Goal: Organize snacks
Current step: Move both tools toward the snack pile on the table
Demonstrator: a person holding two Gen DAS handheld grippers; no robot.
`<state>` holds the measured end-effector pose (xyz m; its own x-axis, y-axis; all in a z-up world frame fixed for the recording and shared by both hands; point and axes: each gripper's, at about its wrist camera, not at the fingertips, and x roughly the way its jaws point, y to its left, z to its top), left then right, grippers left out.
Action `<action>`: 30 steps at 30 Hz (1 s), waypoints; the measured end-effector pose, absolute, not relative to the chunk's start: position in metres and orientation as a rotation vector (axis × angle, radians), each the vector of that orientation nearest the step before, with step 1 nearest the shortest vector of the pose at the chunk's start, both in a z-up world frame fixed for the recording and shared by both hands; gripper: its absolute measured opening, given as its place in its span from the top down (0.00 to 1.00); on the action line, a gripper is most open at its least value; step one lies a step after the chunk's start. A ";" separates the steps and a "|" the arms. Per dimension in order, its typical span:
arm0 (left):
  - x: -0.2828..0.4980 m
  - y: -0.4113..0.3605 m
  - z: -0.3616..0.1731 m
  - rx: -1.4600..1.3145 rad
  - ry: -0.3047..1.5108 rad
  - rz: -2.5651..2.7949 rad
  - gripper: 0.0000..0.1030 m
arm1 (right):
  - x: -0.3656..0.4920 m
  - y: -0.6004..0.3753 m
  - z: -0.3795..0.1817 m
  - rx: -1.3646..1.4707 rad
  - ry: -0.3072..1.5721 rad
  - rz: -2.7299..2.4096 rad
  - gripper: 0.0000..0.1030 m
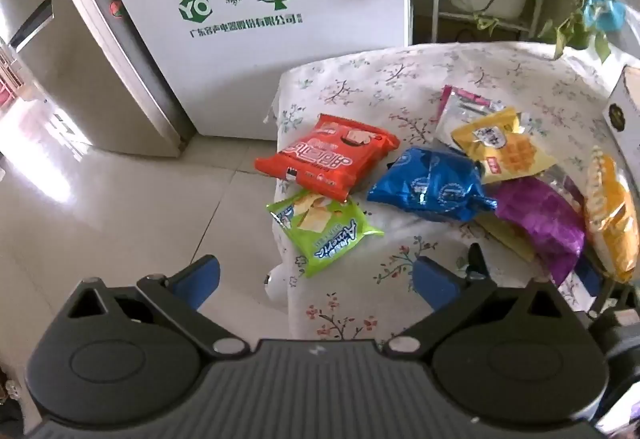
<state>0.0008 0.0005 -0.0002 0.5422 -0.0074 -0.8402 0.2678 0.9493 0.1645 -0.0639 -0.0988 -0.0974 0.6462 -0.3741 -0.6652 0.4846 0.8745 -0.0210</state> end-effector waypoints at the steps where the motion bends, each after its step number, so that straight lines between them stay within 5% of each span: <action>1: 0.002 0.001 -0.001 0.265 0.995 -0.165 0.01 | -0.064 -0.099 -0.097 0.166 0.716 -0.490 0.00; 30: -0.009 -0.003 0.023 0.127 0.959 -0.277 0.01 | -0.064 -0.098 -0.097 0.167 0.720 -0.491 0.00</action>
<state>-0.0091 -0.0025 0.0226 0.5425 -0.1763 -0.8214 0.2883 0.9574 -0.0151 -0.0637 -0.0982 -0.0968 0.6445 -0.3726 -0.6677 0.4849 0.8743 -0.0198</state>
